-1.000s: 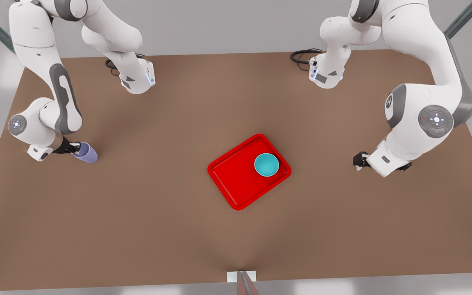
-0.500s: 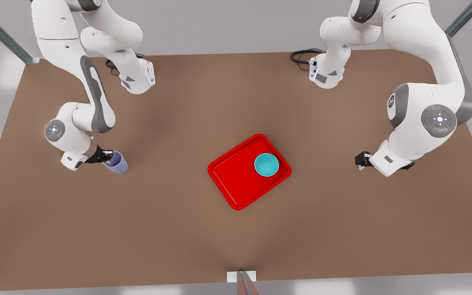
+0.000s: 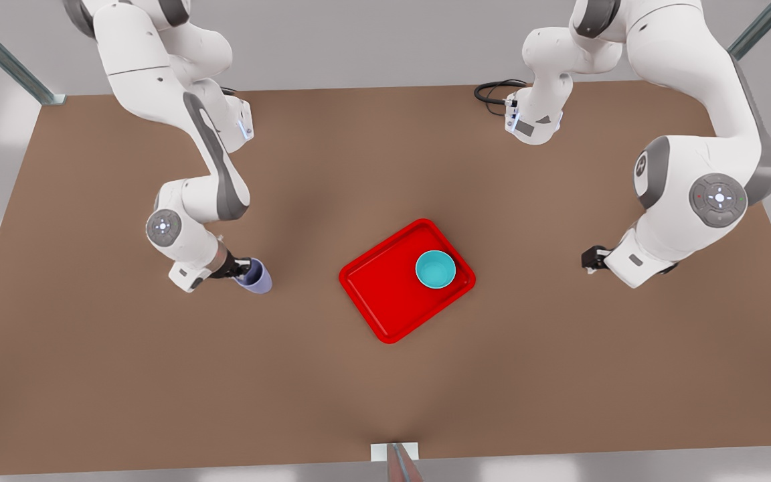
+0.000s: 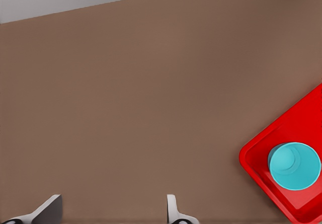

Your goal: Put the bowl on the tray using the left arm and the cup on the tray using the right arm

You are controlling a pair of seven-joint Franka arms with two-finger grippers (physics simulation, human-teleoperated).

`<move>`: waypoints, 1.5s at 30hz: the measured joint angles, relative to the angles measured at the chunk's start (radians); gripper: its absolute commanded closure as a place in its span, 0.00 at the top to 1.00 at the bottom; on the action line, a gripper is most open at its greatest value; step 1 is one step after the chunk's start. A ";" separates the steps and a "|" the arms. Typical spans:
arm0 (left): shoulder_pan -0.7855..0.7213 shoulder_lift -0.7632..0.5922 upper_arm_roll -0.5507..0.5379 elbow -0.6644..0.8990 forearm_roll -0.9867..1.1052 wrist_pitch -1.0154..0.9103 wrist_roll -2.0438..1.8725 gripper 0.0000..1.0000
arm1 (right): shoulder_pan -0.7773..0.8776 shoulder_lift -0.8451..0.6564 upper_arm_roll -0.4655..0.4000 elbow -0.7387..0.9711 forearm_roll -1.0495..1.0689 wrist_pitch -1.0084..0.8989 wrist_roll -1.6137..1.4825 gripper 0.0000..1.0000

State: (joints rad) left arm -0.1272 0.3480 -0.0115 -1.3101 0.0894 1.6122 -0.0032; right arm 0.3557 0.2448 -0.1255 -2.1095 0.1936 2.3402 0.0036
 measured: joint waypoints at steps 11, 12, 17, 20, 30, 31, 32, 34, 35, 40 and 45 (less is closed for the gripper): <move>-0.001 0.000 0.007 -0.002 0.001 -0.003 -0.001 1.00 | 0.090 0.127 0.133 0.252 -0.001 -0.041 0.413 0.21; -0.001 -0.001 0.007 -0.002 0.001 -0.003 -0.001 1.00 | 0.091 0.135 0.133 0.269 -0.001 -0.051 0.422 0.21; -0.002 0.000 0.007 -0.003 0.001 -0.006 -0.001 1.00 | 0.160 0.233 0.153 0.368 -0.002 -0.037 0.587 0.21; 0.000 0.000 0.013 -0.002 0.001 -0.021 -0.001 1.00 | 0.202 0.307 0.153 0.423 -0.003 -0.007 0.641 0.21; 0.000 0.000 0.022 -0.002 0.002 -0.025 0.000 1.00 | 0.250 0.370 0.153 0.439 -0.015 0.061 0.724 0.81; 0.000 0.000 0.022 -0.002 0.002 -0.025 0.000 1.00 | 0.257 0.373 0.153 0.439 -0.013 0.062 0.724 0.82; 0.000 0.000 0.022 -0.002 0.002 -0.025 0.000 1.00 | 0.259 0.373 0.153 0.440 -0.014 0.063 0.725 0.99; 0.000 0.000 0.022 -0.002 0.002 -0.025 0.000 1.00 | 0.259 0.373 0.153 0.441 -0.014 0.063 0.725 1.00; 0.000 0.000 0.022 -0.002 0.002 -0.026 0.000 1.00 | 0.260 0.373 0.154 0.441 -0.014 0.062 0.725 1.00; -0.001 -0.010 0.022 0.004 0.003 -0.025 0.000 1.00 | 0.259 0.373 0.153 0.441 -0.016 0.064 0.724 1.00; -0.002 -0.018 0.021 0.005 0.005 -0.025 0.000 1.00 | 0.258 0.368 0.149 0.466 -0.010 0.058 0.719 1.00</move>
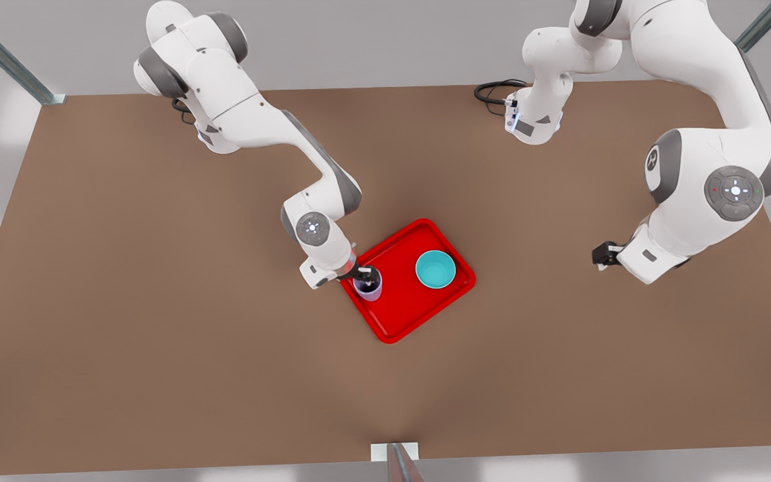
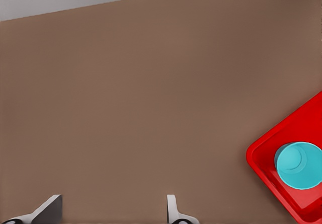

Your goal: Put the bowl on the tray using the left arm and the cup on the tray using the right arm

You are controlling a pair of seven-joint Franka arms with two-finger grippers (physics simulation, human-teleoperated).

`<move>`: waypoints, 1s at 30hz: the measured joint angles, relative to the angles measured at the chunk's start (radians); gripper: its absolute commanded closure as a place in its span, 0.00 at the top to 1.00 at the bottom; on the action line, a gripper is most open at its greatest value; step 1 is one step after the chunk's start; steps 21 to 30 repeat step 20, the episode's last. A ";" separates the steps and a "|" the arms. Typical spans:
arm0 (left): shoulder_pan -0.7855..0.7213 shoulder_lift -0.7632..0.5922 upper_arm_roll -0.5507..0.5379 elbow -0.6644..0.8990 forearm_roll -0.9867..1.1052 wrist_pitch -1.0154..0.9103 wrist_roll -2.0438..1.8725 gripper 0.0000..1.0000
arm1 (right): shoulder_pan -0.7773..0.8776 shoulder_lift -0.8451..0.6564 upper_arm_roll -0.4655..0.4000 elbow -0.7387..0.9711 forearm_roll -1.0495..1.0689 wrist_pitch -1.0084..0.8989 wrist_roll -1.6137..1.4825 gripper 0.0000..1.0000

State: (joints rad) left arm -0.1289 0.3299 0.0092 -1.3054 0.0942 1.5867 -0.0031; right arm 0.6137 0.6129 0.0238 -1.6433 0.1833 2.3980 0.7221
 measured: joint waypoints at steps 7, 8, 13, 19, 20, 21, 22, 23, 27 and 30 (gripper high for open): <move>0.000 0.000 0.000 0.002 0.002 0.000 0.002 1.00 | -0.068 -0.169 -0.011 -0.016 -0.007 -0.173 -0.058 1.00; 0.000 0.000 0.000 0.002 0.002 0.001 0.002 1.00 | -0.117 -0.210 -0.020 -0.018 -0.007 -0.241 -0.117 1.00; -0.001 -0.005 -0.001 0.002 0.002 -0.001 0.002 1.00 | -0.286 -0.335 -0.207 -0.022 -0.010 -0.456 -0.455 1.00; -0.002 -0.005 -0.002 0.002 0.003 -0.001 0.002 1.00 | -0.455 -0.376 -0.255 -0.009 -0.049 -0.564 -0.701 1.00; -0.001 -0.005 -0.001 0.002 0.003 -0.001 0.002 1.00 | -0.446 -0.396 -0.257 -0.012 -0.057 -0.588 -0.690 1.00; -0.001 -0.005 -0.001 0.002 0.003 -0.001 0.002 1.00 | -0.446 -0.396 -0.257 -0.012 -0.057 -0.588 -0.690 1.00; -0.001 -0.005 -0.001 0.002 0.003 -0.001 0.002 1.00 | -0.446 -0.396 -0.257 -0.012 -0.057 -0.588 -0.690 1.00; -0.001 -0.005 -0.001 0.002 0.003 -0.001 0.002 1.00 | -0.446 -0.396 -0.257 -0.012 -0.057 -0.588 -0.690 1.00; -0.001 -0.005 -0.001 0.002 0.003 -0.001 0.002 1.00 | -0.446 -0.396 -0.257 -0.012 -0.057 -0.588 -0.690 1.00; -0.001 -0.005 -0.001 0.002 0.003 -0.001 0.002 1.00 | -0.446 -0.396 -0.257 -0.012 -0.057 -0.588 -0.690 1.00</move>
